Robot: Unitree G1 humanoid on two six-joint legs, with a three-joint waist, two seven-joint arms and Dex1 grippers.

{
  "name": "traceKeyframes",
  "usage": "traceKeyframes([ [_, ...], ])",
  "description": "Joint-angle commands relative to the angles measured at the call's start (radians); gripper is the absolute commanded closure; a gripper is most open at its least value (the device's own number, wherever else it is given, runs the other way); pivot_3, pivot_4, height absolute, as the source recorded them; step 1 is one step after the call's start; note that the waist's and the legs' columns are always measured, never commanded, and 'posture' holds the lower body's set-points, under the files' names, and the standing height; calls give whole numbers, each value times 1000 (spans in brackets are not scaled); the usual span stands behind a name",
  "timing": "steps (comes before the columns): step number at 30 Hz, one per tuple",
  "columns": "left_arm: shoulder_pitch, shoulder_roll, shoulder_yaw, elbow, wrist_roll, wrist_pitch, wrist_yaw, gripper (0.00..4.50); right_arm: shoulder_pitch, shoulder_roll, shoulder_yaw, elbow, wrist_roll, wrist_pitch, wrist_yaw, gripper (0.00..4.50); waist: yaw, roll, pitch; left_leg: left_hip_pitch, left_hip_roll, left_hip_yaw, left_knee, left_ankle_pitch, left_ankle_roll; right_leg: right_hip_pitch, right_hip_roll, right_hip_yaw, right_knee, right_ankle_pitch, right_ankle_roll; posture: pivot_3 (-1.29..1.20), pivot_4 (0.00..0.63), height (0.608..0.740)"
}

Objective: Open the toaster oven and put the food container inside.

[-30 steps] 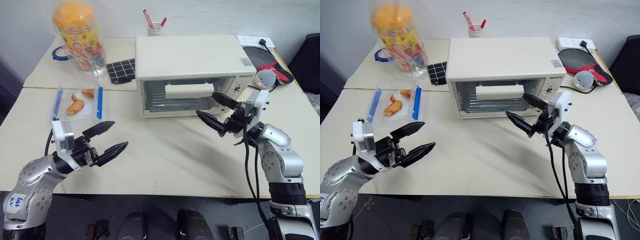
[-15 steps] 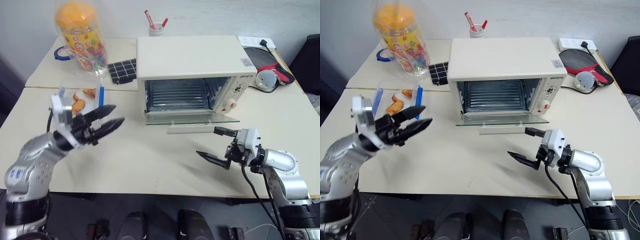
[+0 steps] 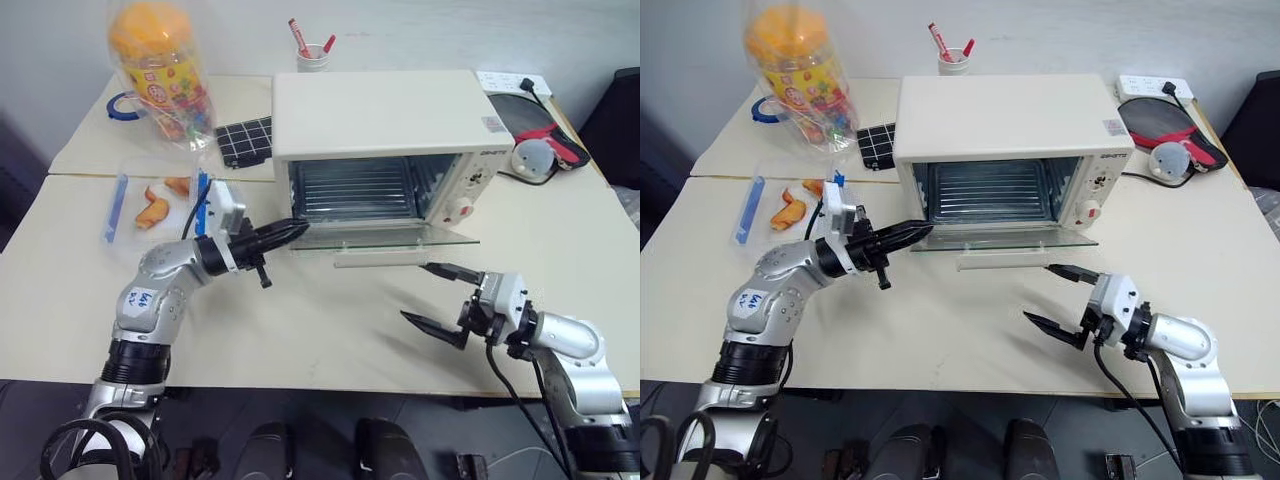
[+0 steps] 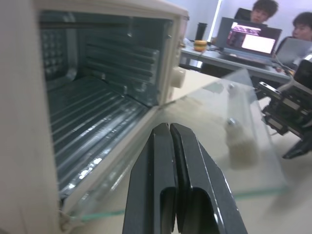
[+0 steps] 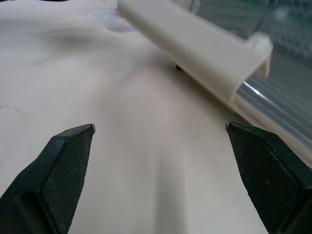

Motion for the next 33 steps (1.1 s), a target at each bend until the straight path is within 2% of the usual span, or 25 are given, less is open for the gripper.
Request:
traceKeyframes([
  [1, 35, 6, -45, -19, 48, -32, -45, 4455, 142, -9, -138, -44, 40, -11, -54, 0, 16, 0, 0, 0, 0, 0, -1, 0, 0, 0, 0, 0, -1, 0, 0, 0, 150, 740],
  [7, 57, 7, -88, 13, 154, -83, -38, 4455, 354, -10, -276, -62, 14, -57, -102, 0, 17, 0, 0, 0, 0, 1, 2, 0, 1, 0, 0, 1, -1, 0, 0, 0, 150, 740],
  [12, 105, -14, -80, 10, 182, -113, -8, 4455, 374, -15, -342, -132, 108, -11, -126, 0, 5, 1, -1, 3, 1, 3, -1, 0, 0, 0, 0, 5, -1, 0, 0, 0, 150, 740],
  [15, 183, -26, -21, -57, 138, -137, 13, 3953, 316, -41, -307, -212, 145, 50, -130, 0, -6, 1, -1, 3, 2, 2, -2, 0, 0, 0, 1, 5, 1, 0, 0, 0, 150, 740],
  [17, 229, -34, 26, -110, 86, -131, 20, 3361, 275, -51, -284, -242, 145, 72, -131, 0, -6, 1, -1, 3, 2, 2, -2, 0, 0, 0, 1, 4, 1, 0, 0, 0, 150, 740],
  [19, 302, -30, 117, -189, 17, -92, 67, 2728, 184, -59, -226, -266, 154, 101, -131, 0, -6, 1, -1, 2, 2, 0, -1, 0, 0, 0, 0, 3, 0, 0, 0, 0, 150, 740],
  [20, 349, -17, 184, -230, 13, -21, 160, 2421, 122, -58, -186, -271, 162, 120, -128, 0, -7, 1, -1, 2, 2, 0, -1, 0, 0, 0, 0, 3, 1, 0, 0, 0, 150, 740],
  [23, 463, -1, 327, -334, -36, 24, 253, 1540, 0, -51, -102, -255, 157, 133, -101, 0, -18, 1, -1, 3, 2, 1, -2, 0, 0, 0, -1, 4, 0, 0, 0, 0, 150, 740],
  [28, 737, -45, 634, -493, -155, 52, 385, 7, -181, -9, 39, -147, 143, 114, -6, 0, -10, -1, -1, 1, 2, -2, -3, 0, 0, 0, -2, 4, -2, 0, 0, 0, 150, 740],
  [33, 951, -136, 793, -564, -264, 87, 494, 7, -266, 39, 98, -67, 133, 82, 55, 0, 0, -1, -1, 0, -1, -3, 0, -2, 4, 3, -7, 4, -6, 0, 0, 0, 150, 740],
])
